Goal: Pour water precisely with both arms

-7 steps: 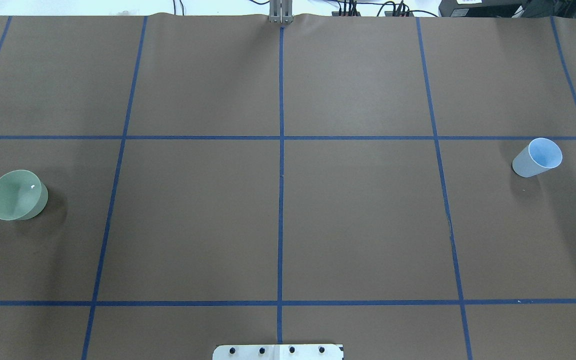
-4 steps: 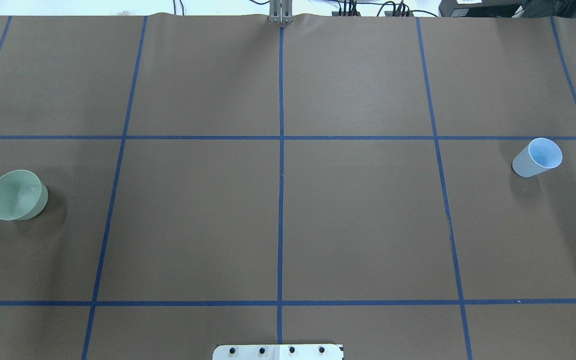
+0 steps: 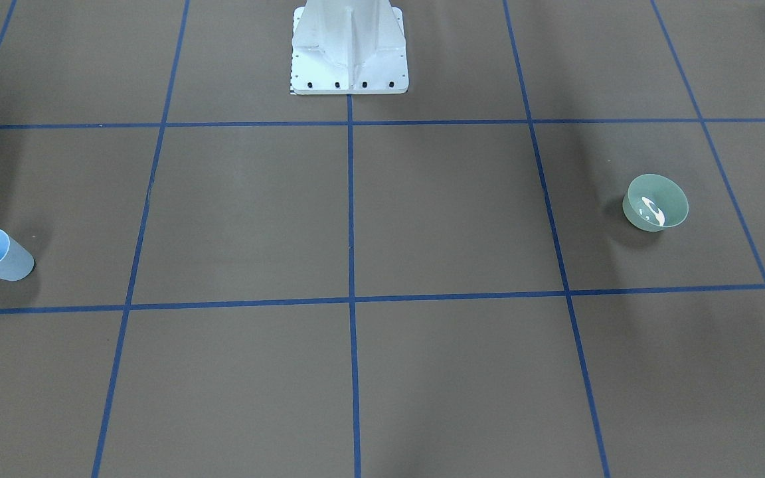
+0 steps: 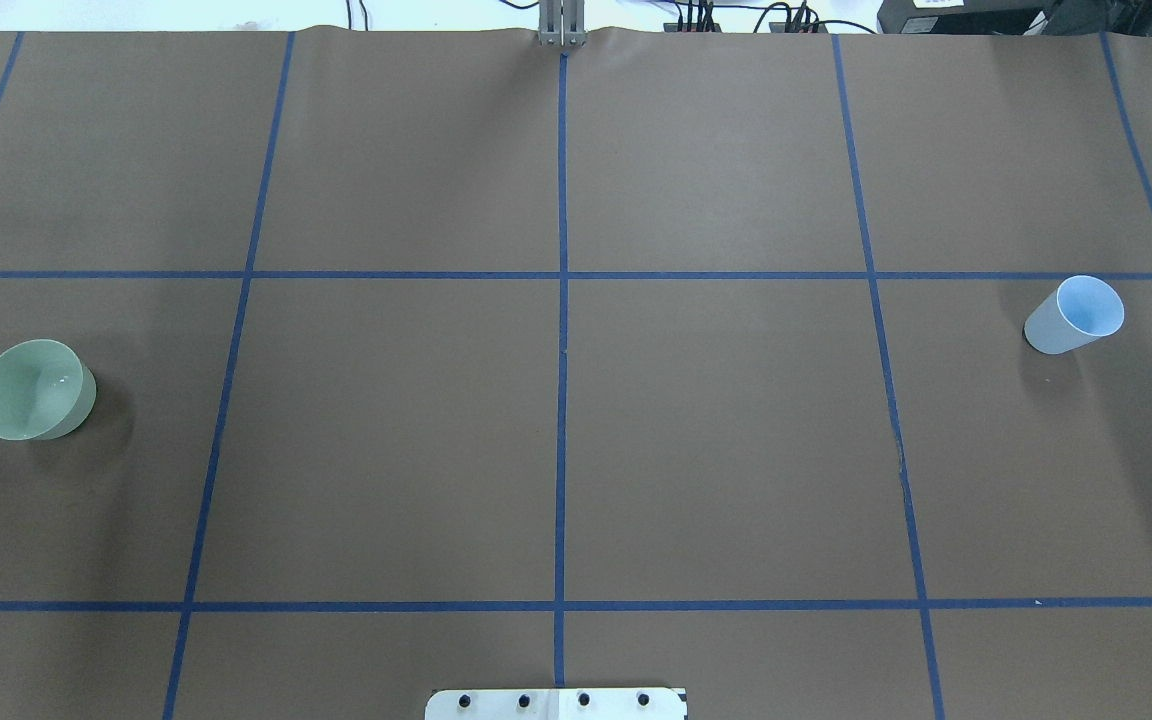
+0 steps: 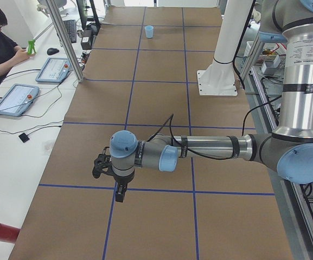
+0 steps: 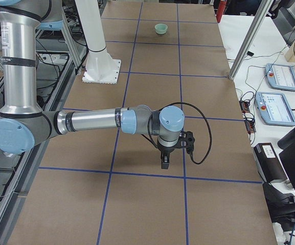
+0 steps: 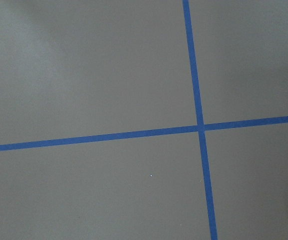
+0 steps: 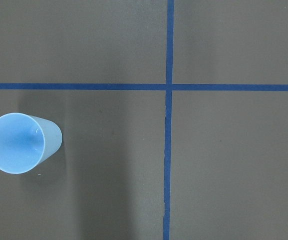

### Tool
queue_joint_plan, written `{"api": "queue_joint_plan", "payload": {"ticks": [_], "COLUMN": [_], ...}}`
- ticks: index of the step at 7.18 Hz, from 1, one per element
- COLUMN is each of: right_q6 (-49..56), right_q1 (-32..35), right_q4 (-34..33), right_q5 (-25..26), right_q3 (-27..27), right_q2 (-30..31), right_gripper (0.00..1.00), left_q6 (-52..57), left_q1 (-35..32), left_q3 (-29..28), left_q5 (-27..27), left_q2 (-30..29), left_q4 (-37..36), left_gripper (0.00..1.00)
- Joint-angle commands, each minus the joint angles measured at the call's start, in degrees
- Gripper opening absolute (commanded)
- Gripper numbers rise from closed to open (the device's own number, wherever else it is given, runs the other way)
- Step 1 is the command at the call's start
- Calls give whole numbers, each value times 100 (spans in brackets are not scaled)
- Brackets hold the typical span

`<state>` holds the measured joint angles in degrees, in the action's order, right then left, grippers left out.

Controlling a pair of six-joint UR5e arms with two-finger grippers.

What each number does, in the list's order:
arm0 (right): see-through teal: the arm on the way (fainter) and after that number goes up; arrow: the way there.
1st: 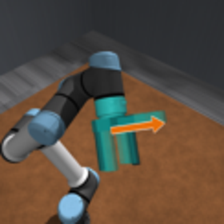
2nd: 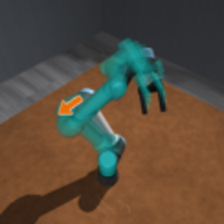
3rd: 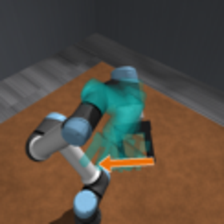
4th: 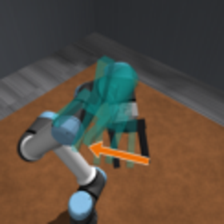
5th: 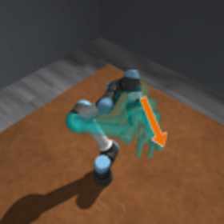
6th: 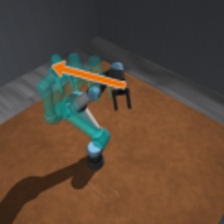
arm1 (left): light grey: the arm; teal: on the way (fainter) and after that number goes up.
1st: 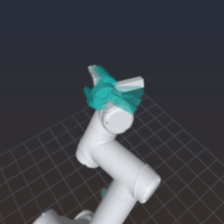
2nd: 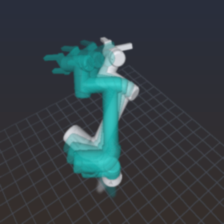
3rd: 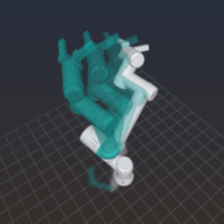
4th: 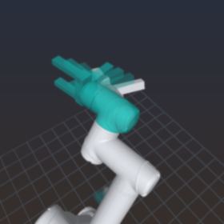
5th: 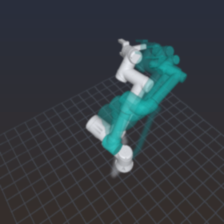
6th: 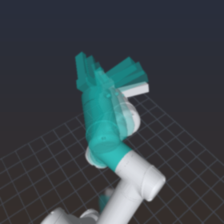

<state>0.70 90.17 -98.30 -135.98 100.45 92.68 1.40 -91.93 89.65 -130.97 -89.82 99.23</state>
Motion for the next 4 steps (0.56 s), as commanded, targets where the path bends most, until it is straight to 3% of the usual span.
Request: {"api": "queue_joint_plan", "payload": {"ticks": [1, 4], "right_q6": [9, 9], "right_q1": [0, 18], "right_q4": [4, 4], "right_q5": [1, 1], "right_q3": [9, 36], "right_q2": [22, 22], "right_gripper": [100, 100], "left_q6": [0, 0], "left_q1": [0, 0], "left_q3": [0, -9], "left_q5": [1, 1], "left_q2": [0, 0], "left_q4": [0, 0], "left_gripper": [100, 100]}}
